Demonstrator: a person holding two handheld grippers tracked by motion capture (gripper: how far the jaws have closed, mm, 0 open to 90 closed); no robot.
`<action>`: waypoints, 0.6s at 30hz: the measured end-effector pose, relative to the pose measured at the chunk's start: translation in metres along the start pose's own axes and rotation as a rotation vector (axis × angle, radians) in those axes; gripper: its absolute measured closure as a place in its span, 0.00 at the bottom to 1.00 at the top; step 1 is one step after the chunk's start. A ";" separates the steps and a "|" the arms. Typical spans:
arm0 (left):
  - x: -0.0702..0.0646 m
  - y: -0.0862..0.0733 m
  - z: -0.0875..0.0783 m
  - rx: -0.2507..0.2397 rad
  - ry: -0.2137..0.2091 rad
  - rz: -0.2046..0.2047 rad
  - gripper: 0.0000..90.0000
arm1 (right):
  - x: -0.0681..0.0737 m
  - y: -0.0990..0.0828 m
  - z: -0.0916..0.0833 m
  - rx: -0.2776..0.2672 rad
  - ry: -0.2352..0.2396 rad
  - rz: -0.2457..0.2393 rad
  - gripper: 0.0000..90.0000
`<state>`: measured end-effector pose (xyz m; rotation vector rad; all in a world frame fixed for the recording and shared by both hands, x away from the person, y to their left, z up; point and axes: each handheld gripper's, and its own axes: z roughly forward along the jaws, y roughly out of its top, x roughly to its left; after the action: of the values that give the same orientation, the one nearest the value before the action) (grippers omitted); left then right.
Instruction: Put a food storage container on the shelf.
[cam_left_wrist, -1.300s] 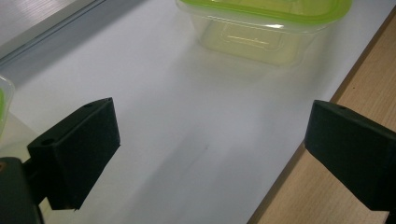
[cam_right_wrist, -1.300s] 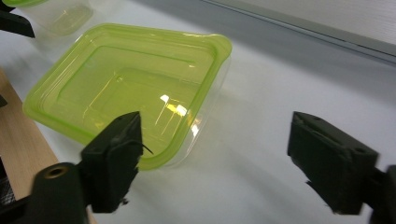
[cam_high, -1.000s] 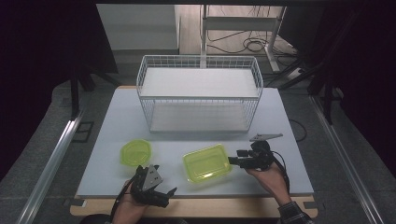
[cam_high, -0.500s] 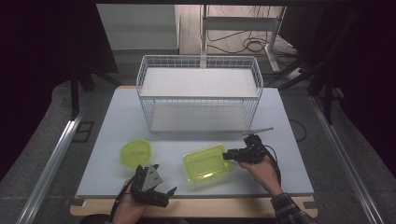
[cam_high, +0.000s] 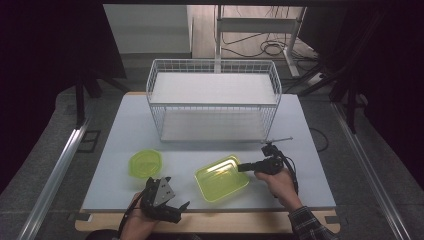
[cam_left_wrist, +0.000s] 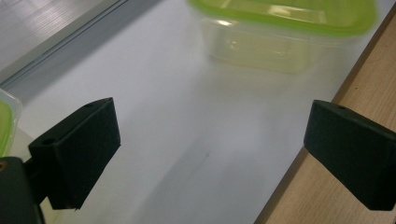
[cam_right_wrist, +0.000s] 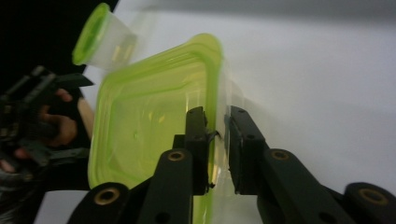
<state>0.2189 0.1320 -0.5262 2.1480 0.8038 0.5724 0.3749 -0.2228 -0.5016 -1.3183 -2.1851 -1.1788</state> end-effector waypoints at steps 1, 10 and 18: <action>0.000 0.000 0.000 0.001 0.001 0.001 0.04 | 0.002 0.000 0.000 0.002 -0.004 -0.008 0.89; 0.001 0.000 0.000 0.007 0.002 0.002 0.04 | 0.005 0.002 -0.011 -0.051 0.012 0.005 0.89; 0.007 -0.001 -0.003 -0.020 -0.027 -0.073 0.04 | 0.009 0.008 -0.024 -0.110 0.044 0.017 0.89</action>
<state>0.2218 0.1392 -0.5246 2.0947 0.8542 0.5108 0.3738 -0.2347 -0.4779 -1.3384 -2.1015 -1.3251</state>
